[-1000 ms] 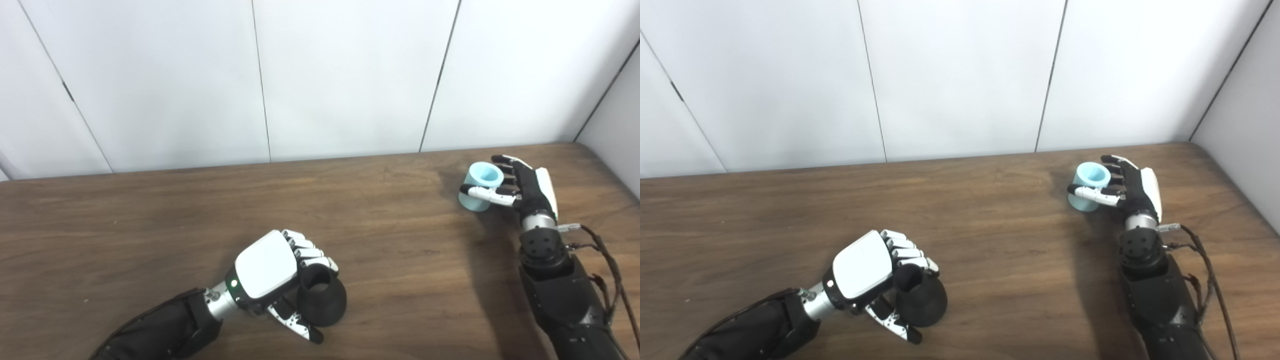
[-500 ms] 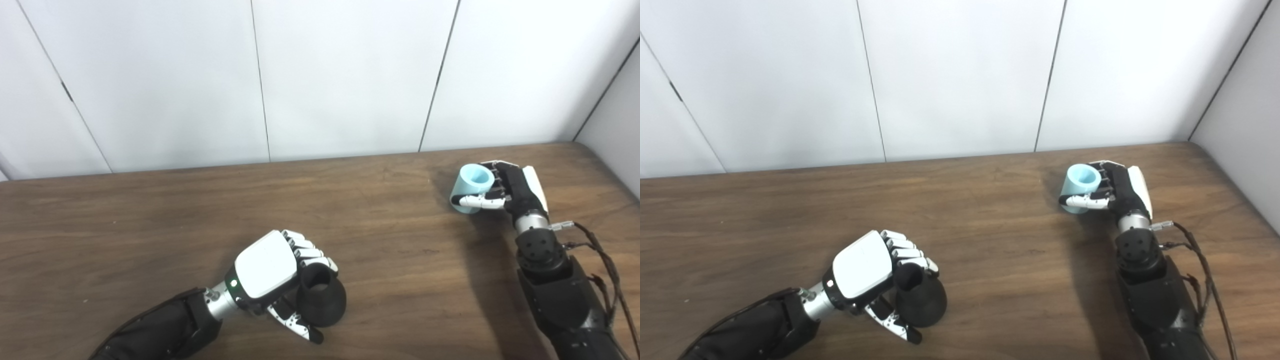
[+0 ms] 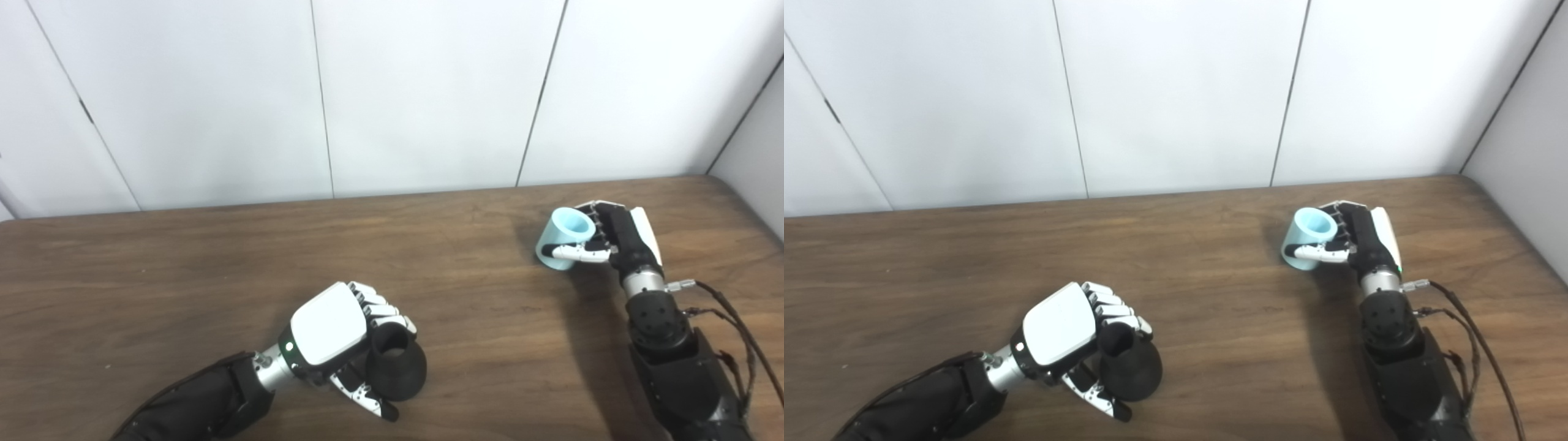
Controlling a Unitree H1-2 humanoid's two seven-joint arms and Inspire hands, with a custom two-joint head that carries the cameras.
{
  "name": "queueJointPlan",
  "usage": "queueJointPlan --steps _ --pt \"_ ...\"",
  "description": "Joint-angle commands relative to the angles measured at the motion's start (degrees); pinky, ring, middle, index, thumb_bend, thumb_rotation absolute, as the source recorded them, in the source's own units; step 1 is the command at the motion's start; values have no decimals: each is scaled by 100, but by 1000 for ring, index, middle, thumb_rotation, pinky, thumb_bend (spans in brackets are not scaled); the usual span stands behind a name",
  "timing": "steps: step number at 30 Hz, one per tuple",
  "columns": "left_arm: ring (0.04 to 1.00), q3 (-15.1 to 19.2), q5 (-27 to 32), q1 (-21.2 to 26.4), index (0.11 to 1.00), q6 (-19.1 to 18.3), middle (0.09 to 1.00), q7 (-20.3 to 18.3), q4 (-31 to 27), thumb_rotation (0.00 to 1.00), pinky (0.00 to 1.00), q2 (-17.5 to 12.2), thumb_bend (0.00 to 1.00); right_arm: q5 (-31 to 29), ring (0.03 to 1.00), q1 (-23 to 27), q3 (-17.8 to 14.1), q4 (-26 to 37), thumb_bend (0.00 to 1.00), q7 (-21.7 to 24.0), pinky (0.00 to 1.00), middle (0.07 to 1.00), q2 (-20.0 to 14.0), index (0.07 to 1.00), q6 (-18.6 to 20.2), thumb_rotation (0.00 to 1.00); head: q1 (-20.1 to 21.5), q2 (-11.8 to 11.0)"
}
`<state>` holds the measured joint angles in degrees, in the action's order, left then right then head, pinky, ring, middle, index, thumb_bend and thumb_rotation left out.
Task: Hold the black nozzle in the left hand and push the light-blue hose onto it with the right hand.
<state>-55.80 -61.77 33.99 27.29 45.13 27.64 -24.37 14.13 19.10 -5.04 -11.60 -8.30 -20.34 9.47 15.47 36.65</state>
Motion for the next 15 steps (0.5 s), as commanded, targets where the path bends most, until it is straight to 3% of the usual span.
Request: queueJointPlan --steps 1,6,10,14,15 --pt "258 -452 -377 -682 514 -39 402 -218 328 0 201 94 516 -13 395 135 -61 364 517 3 367 487 -113 510 -220 0 1 7" --pt "242 -439 -386 -700 511 -40 394 -209 338 0 191 105 515 69 379 30 -15 887 514 152 356 480 -46 534 76 0 -6 22" --pt "239 -409 -418 -718 510 -41 393 -213 334 0 189 114 515 53 367 -49 51 1245 512 304 337 487 -37 530 -3 0 -32 45" --pt "216 -393 -466 -744 481 -46 467 -208 360 0 173 148 524 65 390 -107 102 1761 514 475 368 495 16 526 96 0 -73 58" --pt "252 -409 -445 -745 496 -44 434 -202 370 0 202 155 520 131 394 -117 133 1937 515 516 365 498 30 517 185 0 -73 58"
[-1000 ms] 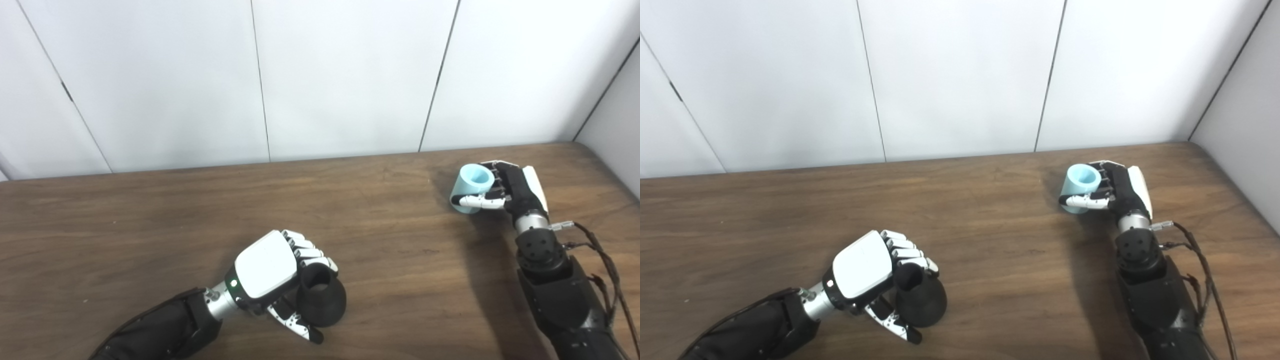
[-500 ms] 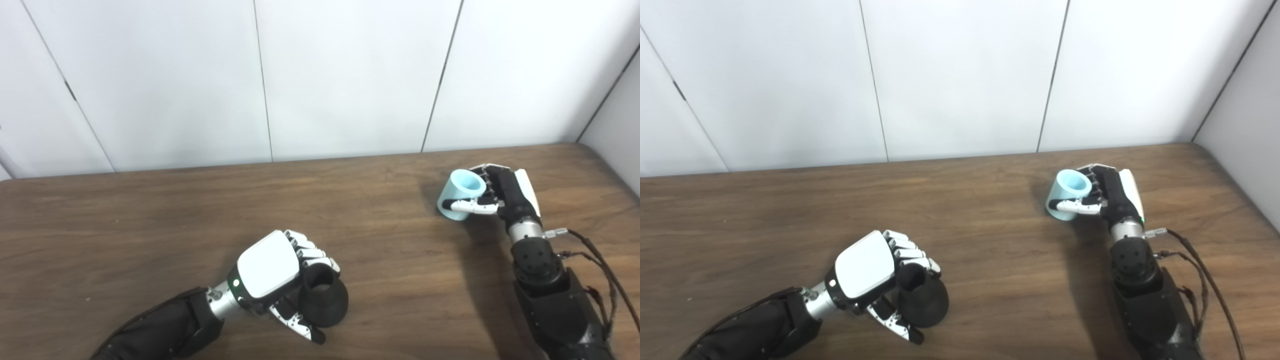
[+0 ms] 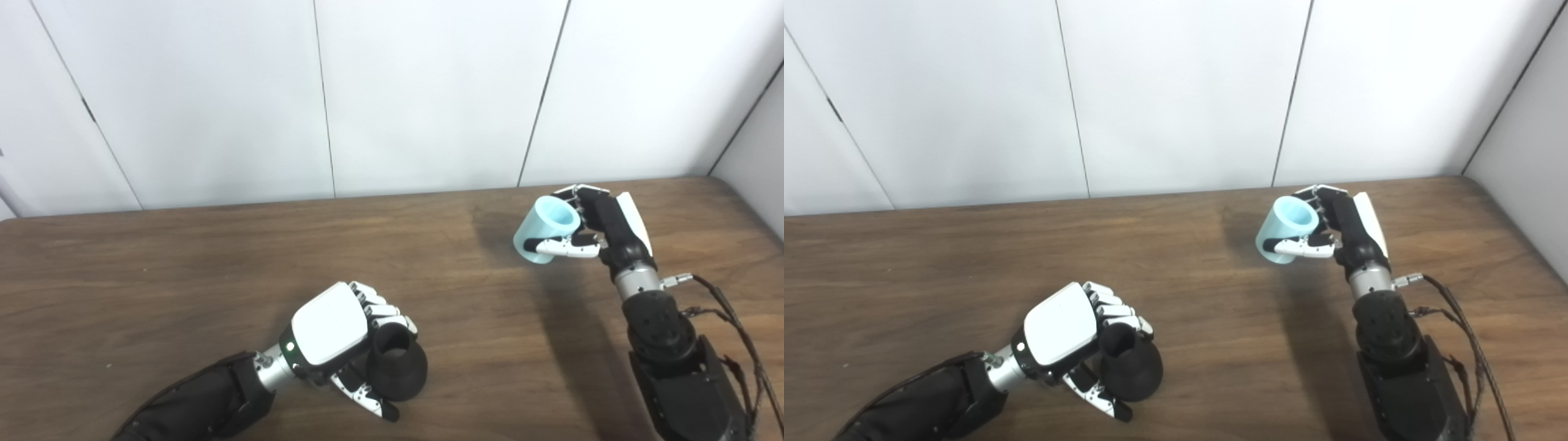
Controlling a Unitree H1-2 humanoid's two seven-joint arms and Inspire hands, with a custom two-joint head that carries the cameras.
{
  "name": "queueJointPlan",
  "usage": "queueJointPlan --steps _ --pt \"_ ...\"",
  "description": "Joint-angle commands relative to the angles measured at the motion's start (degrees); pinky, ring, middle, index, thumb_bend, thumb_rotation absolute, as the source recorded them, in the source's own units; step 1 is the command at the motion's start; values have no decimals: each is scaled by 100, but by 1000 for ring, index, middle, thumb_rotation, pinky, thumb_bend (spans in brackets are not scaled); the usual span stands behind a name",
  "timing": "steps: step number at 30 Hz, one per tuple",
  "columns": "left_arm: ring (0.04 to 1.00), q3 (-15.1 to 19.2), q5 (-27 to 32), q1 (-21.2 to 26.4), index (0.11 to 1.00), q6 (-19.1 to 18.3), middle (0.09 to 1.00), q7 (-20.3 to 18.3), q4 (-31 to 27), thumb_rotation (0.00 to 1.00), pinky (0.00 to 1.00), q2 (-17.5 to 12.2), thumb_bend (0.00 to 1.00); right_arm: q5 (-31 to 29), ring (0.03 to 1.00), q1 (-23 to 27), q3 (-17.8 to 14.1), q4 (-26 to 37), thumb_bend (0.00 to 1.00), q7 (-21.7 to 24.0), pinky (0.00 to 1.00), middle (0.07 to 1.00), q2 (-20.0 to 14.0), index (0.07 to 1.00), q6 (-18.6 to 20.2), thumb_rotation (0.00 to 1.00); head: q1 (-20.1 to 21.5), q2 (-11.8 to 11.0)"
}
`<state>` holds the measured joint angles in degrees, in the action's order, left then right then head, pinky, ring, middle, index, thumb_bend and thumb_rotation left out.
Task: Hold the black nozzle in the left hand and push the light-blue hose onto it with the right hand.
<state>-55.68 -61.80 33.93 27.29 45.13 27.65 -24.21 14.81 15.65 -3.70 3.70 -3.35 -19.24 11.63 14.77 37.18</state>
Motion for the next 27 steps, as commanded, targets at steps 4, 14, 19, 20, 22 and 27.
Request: queueJointPlan --steps 4,14,19,20,22,27 --pt "208 -406 -469 -764 482 -48 451 -237 366 0 164 170 523 214 372 219 93 949 513 203 321 497 -71 526 188 0 -14 21" --pt "148 -433 -426 -770 475 -43 471 -272 427 0 111 194 525 -10 370 201 190 1899 514 675 291 500 15 521 218 0 -72 94" --pt "150 -523 -239 -762 476 -41 471 -362 340 0 114 154 525 -18 383 148 312 2307 515 900 308 485 45 535 269 0 -85 96" --pt "152 -531 -213 -763 477 -41 471 -383 315 0 115 146 525 -17 400 148 335 2402 516 938 329 479 72 533 335 0 -87 102" --pt "156 -567 -130 -758 476 -40 471 -373 314 0 117 142 525 37 402 162 403 2599 517 1009 332 483 121 527 436 0 -87 106" --pt "166 -645 211 -755 476 -39 471 -560 315 0 125 131 525 203 400 216 575 2958 518 1136 319 484 229 521 589 0 -96 108"
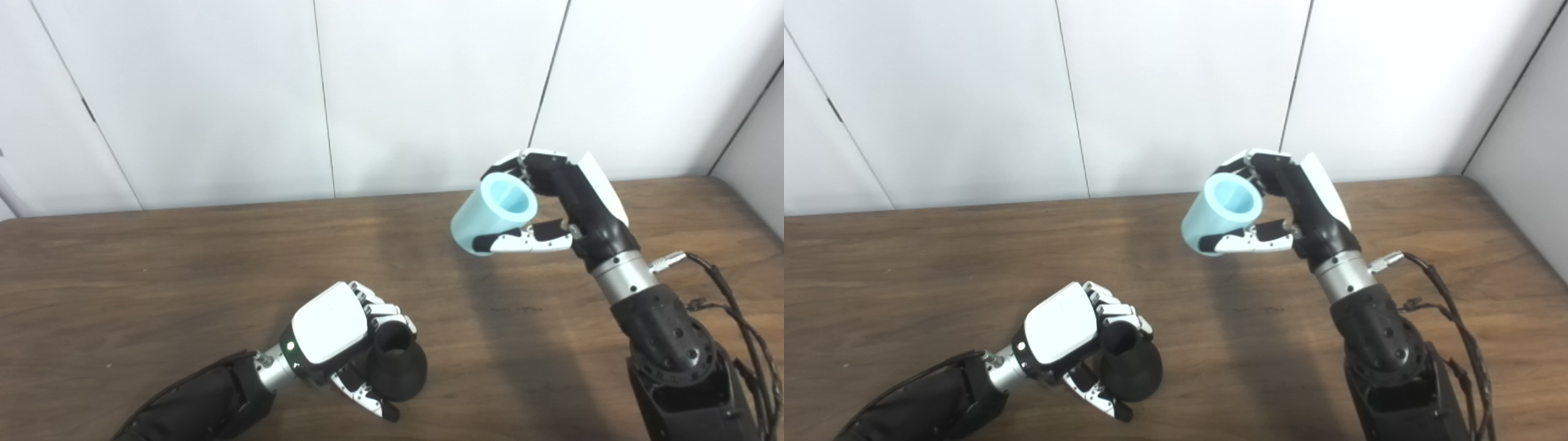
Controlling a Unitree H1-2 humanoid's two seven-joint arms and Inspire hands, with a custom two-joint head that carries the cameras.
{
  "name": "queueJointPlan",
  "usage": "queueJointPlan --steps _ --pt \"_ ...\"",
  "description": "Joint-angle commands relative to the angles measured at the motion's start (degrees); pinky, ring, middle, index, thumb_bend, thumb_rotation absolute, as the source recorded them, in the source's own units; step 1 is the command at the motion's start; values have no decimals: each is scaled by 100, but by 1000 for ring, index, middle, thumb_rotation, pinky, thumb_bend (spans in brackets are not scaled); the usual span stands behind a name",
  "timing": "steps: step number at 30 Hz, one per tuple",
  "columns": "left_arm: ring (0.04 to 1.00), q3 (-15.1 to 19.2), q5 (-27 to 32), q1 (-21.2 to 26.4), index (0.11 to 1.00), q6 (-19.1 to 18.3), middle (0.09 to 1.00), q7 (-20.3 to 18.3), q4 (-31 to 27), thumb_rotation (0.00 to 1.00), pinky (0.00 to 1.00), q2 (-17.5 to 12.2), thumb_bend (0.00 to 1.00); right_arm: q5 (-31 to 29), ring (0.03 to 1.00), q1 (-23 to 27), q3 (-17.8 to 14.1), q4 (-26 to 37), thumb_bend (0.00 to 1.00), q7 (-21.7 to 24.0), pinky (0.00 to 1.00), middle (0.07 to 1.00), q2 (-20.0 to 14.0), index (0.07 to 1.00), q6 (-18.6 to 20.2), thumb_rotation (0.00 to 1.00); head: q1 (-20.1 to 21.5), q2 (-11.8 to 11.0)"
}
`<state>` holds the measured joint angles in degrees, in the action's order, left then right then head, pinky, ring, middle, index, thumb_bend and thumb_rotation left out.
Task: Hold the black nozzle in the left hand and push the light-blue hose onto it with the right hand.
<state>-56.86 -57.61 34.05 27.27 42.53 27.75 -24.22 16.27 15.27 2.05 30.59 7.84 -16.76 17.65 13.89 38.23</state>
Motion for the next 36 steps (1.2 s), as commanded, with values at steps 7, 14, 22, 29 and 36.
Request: queueJointPlan --steps 7,14,22,29,36 --pt "168 -657 -31 -722 475 -36 471 -311 420 0 128 150 525 344 429 331 238 620 519 261 216 464 88 509 165 0 -9 -4" --pt "185 -767 320 -691 482 -35 394 -563 436 0 146 125 517 531 418 350 460 896 516 491 168 454 149 516 206 0 -3 1" --pt "237 -818 549 -681 495 -36 398 -794 380 0 193 75 517 810 394 340 598 1081 516 783 303 508 260 494 574 0 -3 12" --pt "247 -925 774 -641 501 -37 393 -1051 361 0 202 21 516 890 393 397 638 1123 515 1051 304 484 209 519 701 0 6 25" --pt "235 -949 904 -643 498 -36 387 -1133 337 0 198 8 515 1143 423 435 615 1241 518 1564 332 479 173 510 910 0 3 38"
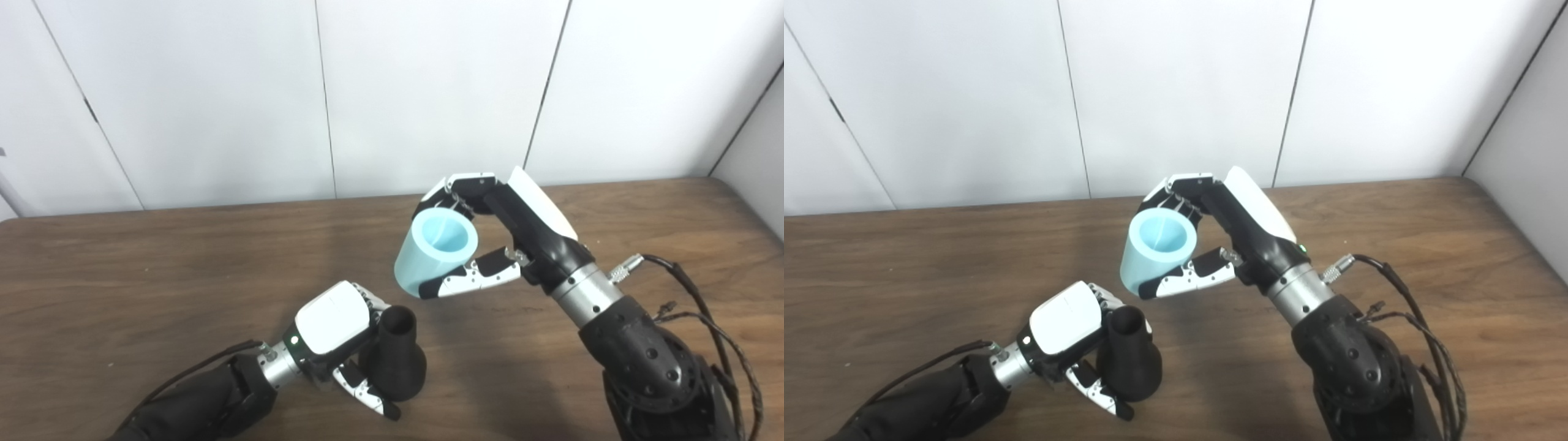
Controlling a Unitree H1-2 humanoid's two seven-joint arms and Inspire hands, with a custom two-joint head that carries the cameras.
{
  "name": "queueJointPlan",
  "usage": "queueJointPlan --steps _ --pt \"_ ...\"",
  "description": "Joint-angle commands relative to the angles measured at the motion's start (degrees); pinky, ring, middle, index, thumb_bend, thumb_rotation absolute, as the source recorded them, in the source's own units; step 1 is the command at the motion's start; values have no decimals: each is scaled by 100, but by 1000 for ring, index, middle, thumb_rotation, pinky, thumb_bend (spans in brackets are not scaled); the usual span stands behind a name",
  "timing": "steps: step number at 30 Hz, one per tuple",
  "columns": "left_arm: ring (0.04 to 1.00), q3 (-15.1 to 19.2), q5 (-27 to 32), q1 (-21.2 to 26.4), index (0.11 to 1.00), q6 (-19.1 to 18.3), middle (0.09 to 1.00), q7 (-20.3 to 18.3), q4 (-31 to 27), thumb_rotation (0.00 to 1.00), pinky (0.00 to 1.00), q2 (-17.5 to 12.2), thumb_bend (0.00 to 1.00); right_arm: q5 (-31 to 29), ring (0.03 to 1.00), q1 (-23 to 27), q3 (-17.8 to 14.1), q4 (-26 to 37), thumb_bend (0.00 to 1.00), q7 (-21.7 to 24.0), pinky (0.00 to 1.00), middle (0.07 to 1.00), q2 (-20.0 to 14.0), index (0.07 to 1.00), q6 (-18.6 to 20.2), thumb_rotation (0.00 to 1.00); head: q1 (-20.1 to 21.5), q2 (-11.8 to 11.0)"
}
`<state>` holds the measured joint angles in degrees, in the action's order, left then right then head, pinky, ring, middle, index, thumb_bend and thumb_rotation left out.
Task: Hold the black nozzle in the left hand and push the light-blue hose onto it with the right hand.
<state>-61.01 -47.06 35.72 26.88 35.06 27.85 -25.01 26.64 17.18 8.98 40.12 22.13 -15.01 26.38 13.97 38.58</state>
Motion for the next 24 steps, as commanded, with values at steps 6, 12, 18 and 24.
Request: queueJointPlan --steps 6,12,18,24 --pt "251 -491 -115 -823 497 3 394 -433 400 0 203 102 517 725 371 205 -338 355 512 895 261 472 327 537 54 0 -2 17" --pt "211 -492 -50 -833 486 4 399 -577 322 0 173 80 518 1143 433 246 -461 468 516 1427 158 429 501 524 54 0 -11 25" --pt "257 -511 -72 -827 501 4 396 -521 326 0 213 79 517 991 366 168 -491 437 511 1468 225 469 578 535 52 0 -23 29" --pt "239 -463 -37 -843 496 4 387 -661 249 0 197 65 516 892 345 131 -419 413 509 1356 206 472 566 537 26 0 -86 30"
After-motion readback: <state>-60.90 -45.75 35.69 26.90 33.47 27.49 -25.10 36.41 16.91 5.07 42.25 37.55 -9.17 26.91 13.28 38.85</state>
